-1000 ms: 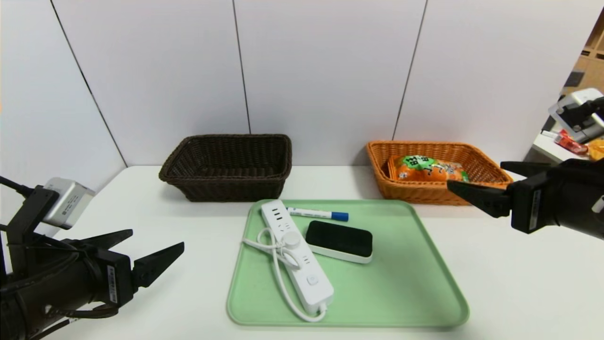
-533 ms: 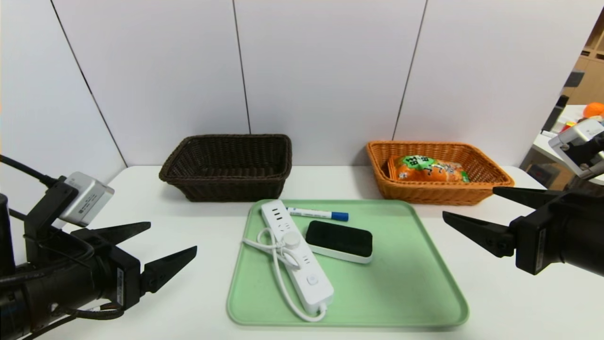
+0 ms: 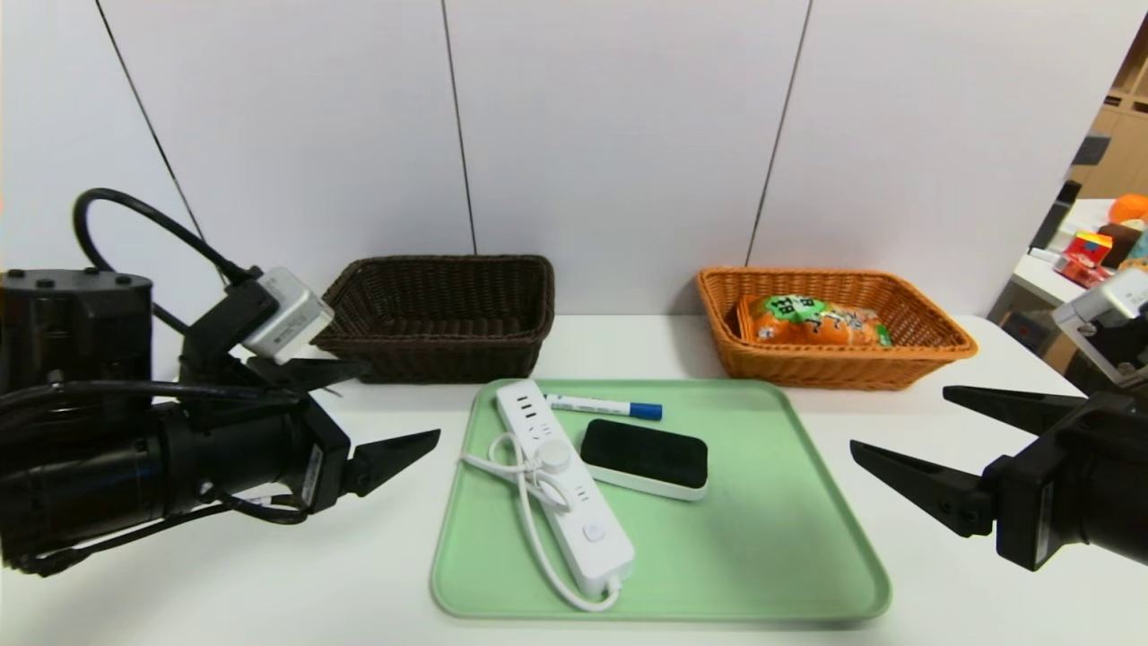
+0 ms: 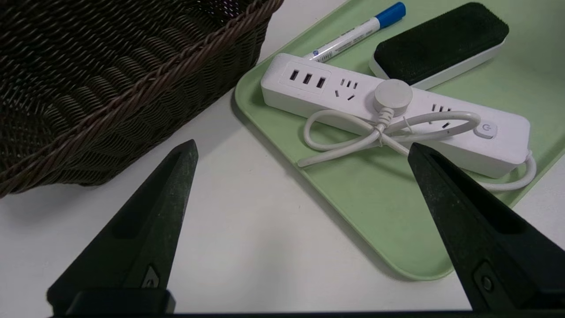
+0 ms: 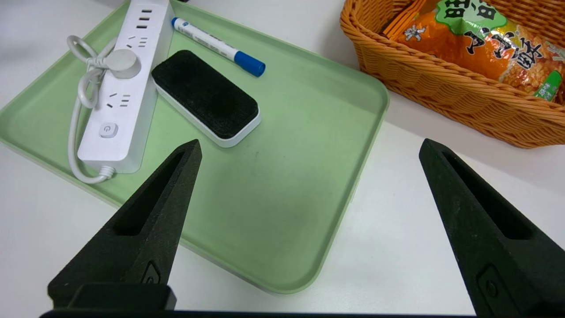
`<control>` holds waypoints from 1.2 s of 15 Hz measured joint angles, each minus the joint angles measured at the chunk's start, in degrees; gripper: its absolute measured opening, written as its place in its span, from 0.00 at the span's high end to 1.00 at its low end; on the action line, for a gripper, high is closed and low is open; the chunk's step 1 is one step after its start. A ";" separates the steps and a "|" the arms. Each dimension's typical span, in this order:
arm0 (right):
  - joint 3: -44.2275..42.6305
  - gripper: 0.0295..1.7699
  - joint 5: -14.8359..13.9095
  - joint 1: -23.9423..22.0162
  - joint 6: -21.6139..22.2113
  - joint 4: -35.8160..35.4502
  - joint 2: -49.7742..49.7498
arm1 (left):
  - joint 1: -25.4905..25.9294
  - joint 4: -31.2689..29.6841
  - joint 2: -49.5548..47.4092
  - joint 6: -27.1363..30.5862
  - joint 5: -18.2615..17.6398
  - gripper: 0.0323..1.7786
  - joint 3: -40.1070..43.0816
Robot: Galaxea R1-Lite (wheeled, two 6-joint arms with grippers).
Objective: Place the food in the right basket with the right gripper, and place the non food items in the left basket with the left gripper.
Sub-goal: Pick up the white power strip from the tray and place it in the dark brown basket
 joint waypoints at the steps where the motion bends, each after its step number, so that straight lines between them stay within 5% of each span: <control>1: 0.06 0.04 0.06 0.00 0.06 0.00 0.02 | -0.06 0.01 1.77 1.83 -0.88 0.05 -0.67; 9: 0.12 0.04 0.02 1.99 0.22 -0.01 0.11 | -0.48 1.11 9.30 10.56 -11.76 0.05 -1.85; 18: 0.37 0.04 0.00 3.39 0.55 -0.01 0.02 | -0.67 2.02 12.69 20.08 -16.46 0.05 0.20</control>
